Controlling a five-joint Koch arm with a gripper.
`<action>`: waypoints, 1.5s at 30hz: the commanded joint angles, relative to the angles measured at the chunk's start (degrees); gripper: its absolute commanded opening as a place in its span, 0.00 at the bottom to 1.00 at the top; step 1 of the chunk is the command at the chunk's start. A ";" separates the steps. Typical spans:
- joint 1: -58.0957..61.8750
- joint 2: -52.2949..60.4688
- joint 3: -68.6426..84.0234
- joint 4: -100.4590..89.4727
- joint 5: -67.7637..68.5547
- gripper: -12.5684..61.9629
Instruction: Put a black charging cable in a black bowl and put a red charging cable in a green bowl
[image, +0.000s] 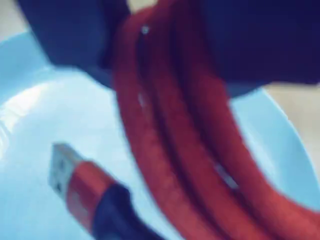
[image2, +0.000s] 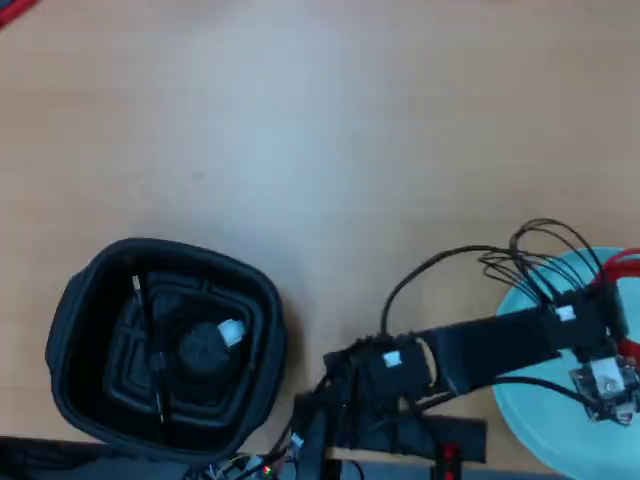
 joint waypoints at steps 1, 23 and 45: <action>2.11 -0.79 -2.72 -6.68 -1.85 0.09; 10.37 -1.76 4.57 -6.50 1.14 0.09; 9.05 2.02 14.15 -19.69 3.08 0.41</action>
